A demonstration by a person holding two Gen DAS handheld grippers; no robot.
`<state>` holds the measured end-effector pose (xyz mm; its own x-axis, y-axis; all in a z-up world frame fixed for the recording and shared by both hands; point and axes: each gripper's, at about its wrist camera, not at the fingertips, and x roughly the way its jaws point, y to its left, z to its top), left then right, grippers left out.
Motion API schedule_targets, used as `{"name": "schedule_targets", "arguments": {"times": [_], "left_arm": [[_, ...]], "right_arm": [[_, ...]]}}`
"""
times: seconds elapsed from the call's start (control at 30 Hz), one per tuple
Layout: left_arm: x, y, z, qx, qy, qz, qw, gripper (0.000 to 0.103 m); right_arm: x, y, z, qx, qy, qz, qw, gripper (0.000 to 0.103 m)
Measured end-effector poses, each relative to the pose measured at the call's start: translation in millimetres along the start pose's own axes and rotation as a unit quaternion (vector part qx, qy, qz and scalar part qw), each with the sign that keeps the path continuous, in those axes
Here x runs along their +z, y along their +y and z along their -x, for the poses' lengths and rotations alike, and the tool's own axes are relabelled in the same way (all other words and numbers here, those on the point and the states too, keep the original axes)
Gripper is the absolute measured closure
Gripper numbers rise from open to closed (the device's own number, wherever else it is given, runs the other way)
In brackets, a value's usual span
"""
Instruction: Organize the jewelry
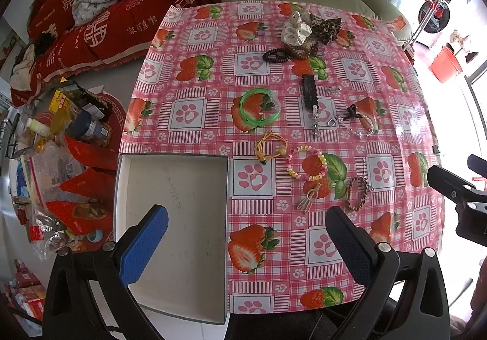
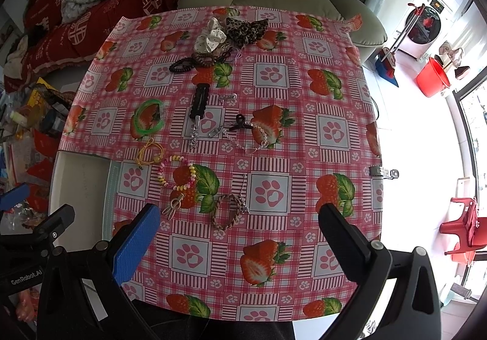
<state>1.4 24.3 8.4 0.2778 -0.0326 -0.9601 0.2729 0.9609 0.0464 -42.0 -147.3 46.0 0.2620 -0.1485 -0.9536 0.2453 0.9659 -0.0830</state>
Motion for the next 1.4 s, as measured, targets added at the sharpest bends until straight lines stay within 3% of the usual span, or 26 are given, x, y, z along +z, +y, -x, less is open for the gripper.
{"name": "schedule_targets", "arguments": {"times": [0.9,1.27,1.4], "left_arm": [[1.6,-0.2,-0.1,-0.001,0.002,-0.001,1.0,0.0],[13.6,2.4,-40.0,-0.019,0.038,0.002,0.9991,0.0],[36.3,1.3,-57.1,0.002,0.041,0.006,0.9991,0.0]], "right_arm": [[1.8,0.7,-2.1,-0.001,0.002,-0.001,1.0,0.0],[5.9,-18.0,-26.9,-0.007,0.019,-0.012,1.0,0.0],[12.6,-25.3,-42.3,-0.011,0.032,-0.011,0.999,0.0]]}}
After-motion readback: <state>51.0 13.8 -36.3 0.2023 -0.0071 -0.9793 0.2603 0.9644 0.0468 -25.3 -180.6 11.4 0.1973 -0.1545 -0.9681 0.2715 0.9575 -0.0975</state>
